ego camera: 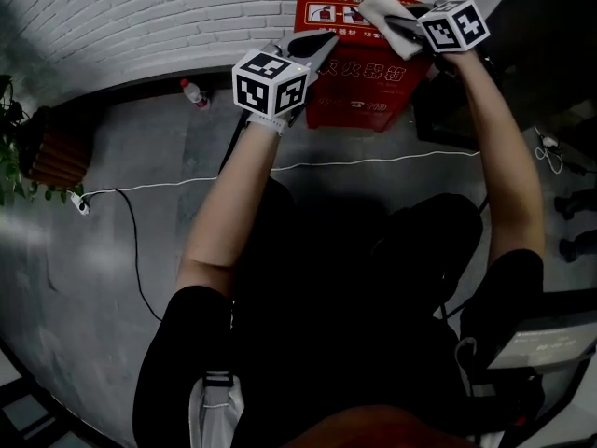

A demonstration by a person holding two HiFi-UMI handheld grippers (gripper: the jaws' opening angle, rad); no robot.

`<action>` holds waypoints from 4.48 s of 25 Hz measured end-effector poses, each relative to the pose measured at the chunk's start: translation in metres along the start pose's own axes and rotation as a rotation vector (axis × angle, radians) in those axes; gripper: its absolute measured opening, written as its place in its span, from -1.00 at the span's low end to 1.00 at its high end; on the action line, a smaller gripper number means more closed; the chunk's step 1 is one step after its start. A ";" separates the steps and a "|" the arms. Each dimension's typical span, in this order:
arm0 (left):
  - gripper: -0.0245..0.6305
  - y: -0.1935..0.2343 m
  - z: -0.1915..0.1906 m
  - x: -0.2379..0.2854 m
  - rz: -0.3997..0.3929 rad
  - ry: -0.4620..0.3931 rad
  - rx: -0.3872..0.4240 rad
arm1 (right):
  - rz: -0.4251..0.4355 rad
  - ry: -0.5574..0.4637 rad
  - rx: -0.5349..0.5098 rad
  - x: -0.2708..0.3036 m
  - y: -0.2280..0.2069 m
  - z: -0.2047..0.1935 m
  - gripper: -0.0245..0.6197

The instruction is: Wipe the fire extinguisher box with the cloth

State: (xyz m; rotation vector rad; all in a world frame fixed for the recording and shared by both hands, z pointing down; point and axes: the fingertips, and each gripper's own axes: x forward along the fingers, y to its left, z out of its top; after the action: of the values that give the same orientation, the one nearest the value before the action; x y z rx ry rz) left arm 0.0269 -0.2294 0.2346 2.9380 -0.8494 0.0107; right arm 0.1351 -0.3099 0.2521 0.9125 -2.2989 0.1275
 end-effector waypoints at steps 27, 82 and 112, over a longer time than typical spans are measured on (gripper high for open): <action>-0.92 -0.012 -0.021 0.073 -0.070 0.031 0.010 | -0.179 0.092 -0.306 0.012 -0.194 -0.047 -0.64; -0.92 0.049 -0.010 0.050 0.035 0.049 -0.015 | 0.002 0.207 -0.553 0.124 -0.117 0.007 -0.65; -0.92 0.065 -0.025 0.040 0.177 0.081 0.002 | 0.209 0.167 -0.667 0.071 0.024 -0.011 -0.65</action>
State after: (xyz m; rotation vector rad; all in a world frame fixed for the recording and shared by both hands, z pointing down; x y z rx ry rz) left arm 0.0267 -0.3033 0.2653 2.8319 -1.0936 0.1412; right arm 0.0870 -0.3300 0.3071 0.3068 -2.0592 -0.4354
